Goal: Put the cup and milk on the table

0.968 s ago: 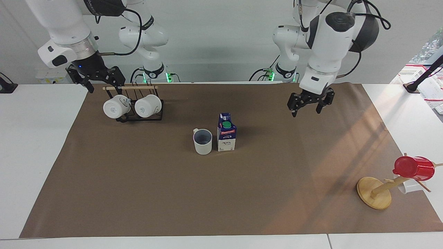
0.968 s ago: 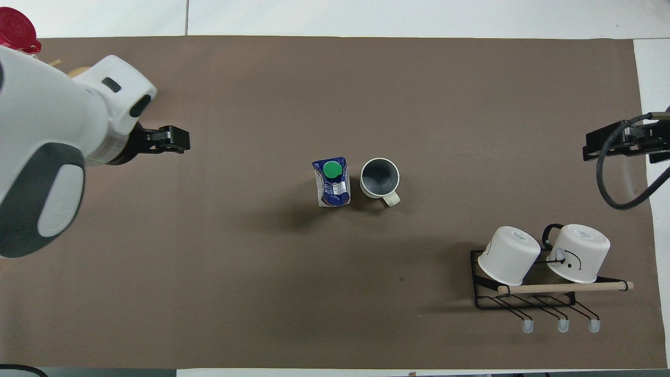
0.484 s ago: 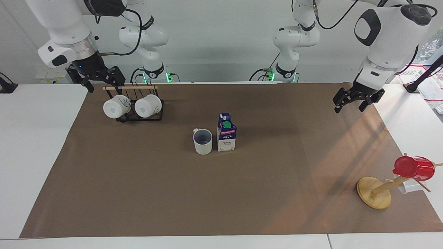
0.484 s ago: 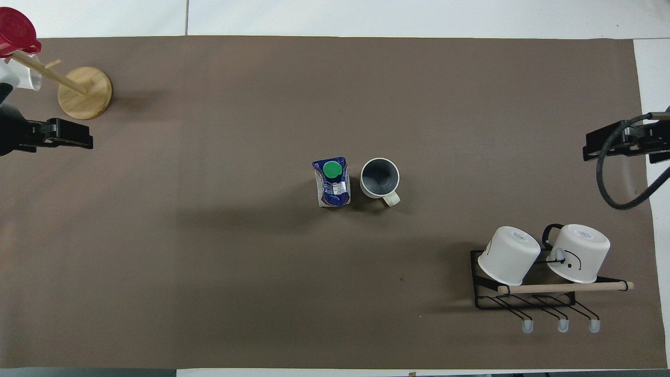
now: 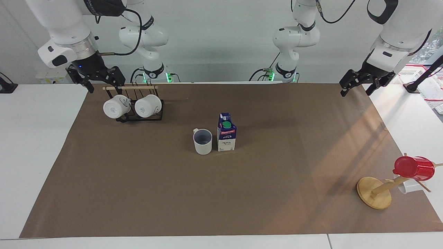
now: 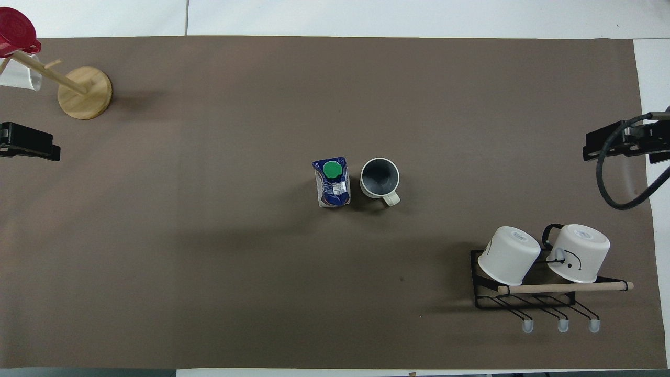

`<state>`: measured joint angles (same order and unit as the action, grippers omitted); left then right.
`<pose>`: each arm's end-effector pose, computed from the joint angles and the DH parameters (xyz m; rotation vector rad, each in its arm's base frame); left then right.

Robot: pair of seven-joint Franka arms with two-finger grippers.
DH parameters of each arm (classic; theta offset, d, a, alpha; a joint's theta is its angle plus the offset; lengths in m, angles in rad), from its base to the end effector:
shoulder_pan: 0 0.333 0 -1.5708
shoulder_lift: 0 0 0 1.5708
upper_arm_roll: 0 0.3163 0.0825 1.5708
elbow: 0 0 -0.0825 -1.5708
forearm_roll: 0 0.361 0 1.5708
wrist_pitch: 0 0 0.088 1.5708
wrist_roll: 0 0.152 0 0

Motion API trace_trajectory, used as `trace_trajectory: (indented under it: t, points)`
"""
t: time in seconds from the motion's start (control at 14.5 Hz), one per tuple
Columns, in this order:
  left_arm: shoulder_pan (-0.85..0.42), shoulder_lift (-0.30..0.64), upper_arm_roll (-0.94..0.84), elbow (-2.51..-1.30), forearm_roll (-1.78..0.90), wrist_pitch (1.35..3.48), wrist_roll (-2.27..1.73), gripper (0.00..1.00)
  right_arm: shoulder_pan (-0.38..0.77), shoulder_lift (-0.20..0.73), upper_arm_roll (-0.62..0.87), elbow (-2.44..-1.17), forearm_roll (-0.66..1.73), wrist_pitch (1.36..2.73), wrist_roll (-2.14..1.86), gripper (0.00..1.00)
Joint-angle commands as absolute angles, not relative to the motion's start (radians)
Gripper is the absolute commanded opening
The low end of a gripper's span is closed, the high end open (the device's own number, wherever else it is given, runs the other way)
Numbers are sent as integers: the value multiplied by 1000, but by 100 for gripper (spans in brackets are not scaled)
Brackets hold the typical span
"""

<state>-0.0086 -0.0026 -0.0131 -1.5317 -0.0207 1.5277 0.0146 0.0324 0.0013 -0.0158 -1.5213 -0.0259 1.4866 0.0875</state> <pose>0.5265 -0.0147 0.5949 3.1204 -0.0580 -0.0023 0.5220 0.0046 0.5940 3.1114 -0.1130 -0.0539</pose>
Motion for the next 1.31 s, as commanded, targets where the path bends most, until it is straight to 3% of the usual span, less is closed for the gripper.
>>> trace_trajectory:
  t: [0.0, 1.24]
  points:
    - [26, 22, -18, -1494, -66, 1514, 35, 100, 21, -5, -12, -1534, -18, 1494, 67, 100]
    - [17, -37, -26, -1574, 12, 1506, 46, 100, 21, -5, -12, -1534, -18, 1494, 67, 100]
